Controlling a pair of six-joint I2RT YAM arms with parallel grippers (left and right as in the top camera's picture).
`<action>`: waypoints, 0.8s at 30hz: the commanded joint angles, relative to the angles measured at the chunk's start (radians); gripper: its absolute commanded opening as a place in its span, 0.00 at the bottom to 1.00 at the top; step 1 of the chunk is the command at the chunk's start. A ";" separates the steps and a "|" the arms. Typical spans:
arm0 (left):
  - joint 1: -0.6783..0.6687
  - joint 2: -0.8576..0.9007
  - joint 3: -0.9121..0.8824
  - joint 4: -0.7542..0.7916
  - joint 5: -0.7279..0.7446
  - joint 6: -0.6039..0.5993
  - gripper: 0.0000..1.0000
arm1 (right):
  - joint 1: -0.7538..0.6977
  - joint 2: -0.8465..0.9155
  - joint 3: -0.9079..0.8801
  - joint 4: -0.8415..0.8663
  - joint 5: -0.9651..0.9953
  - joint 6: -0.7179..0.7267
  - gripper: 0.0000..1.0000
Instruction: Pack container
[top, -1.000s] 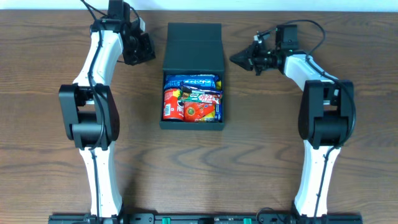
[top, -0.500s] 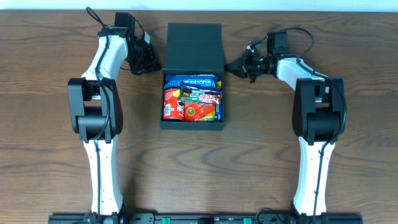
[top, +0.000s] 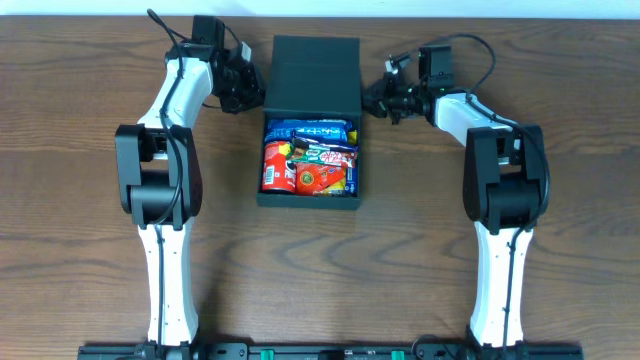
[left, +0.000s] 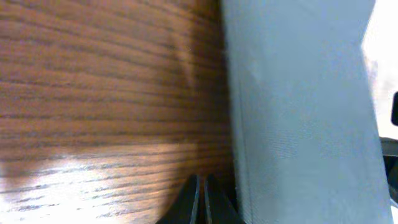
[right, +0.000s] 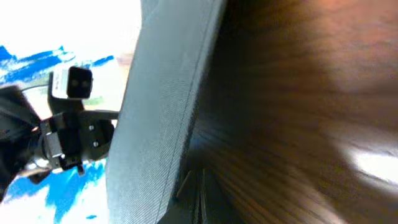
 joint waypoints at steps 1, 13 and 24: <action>-0.004 0.016 0.018 0.008 0.059 0.002 0.06 | 0.005 0.003 0.016 0.047 -0.087 -0.022 0.02; 0.000 -0.007 0.056 0.028 0.111 0.089 0.06 | -0.005 0.003 0.026 0.200 -0.238 -0.034 0.02; 0.007 -0.097 0.067 -0.011 0.165 0.214 0.06 | -0.007 0.000 0.151 0.203 -0.327 -0.034 0.02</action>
